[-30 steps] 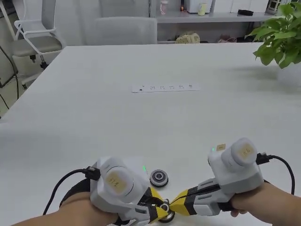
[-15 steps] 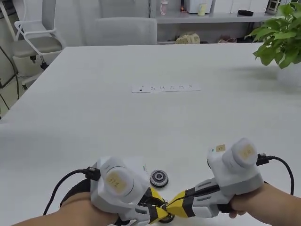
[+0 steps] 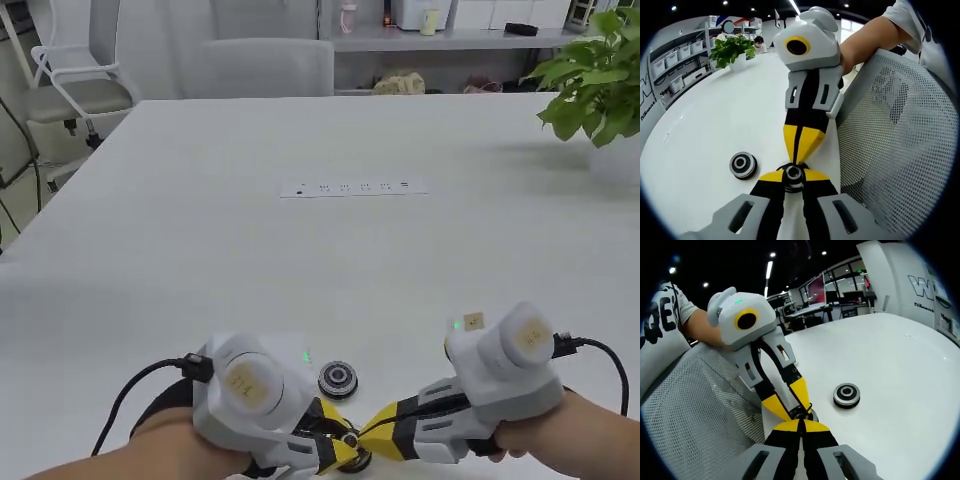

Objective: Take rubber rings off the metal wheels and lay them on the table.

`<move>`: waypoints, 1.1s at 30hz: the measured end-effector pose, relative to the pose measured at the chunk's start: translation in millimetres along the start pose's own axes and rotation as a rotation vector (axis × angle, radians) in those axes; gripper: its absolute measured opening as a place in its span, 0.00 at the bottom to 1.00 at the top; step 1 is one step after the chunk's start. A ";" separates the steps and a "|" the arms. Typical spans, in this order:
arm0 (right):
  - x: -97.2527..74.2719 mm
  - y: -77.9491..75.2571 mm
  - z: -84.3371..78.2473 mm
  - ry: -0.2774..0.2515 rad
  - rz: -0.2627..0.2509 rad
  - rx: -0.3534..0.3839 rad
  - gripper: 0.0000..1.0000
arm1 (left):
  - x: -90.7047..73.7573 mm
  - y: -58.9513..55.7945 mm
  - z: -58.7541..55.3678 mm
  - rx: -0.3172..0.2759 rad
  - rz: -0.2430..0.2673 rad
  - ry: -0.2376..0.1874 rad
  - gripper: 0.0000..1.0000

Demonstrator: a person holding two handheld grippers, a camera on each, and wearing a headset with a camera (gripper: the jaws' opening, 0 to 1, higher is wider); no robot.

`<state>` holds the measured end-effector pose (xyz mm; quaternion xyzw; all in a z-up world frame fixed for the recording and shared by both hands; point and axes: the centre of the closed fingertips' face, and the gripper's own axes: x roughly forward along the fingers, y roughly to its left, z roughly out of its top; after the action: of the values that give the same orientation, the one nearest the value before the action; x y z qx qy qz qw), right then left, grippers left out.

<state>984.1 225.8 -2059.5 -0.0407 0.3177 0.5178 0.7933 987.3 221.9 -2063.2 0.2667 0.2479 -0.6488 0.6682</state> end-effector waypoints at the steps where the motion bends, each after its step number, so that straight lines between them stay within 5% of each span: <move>1: -0.4 -1.0 -0.5 0.000 -0.003 0.000 0.00 | -0.1 -0.1 -0.1 -0.001 -0.001 0.001 0.07; 17: -5.6 -5.9 3.3 -0.035 -0.014 0.026 0.00 | -14.9 -6.2 7.7 -0.016 -0.038 0.006 0.16; 33: -7.6 -5.6 10.9 -0.063 -0.016 0.025 0.00 | -49.2 3.7 15.8 -0.065 -0.006 -0.045 0.31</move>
<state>991.9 221.5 -2048.2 -0.0169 0.2988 0.5086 0.8073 989.0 247.4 -2018.2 0.2293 0.2544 -0.6482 0.6801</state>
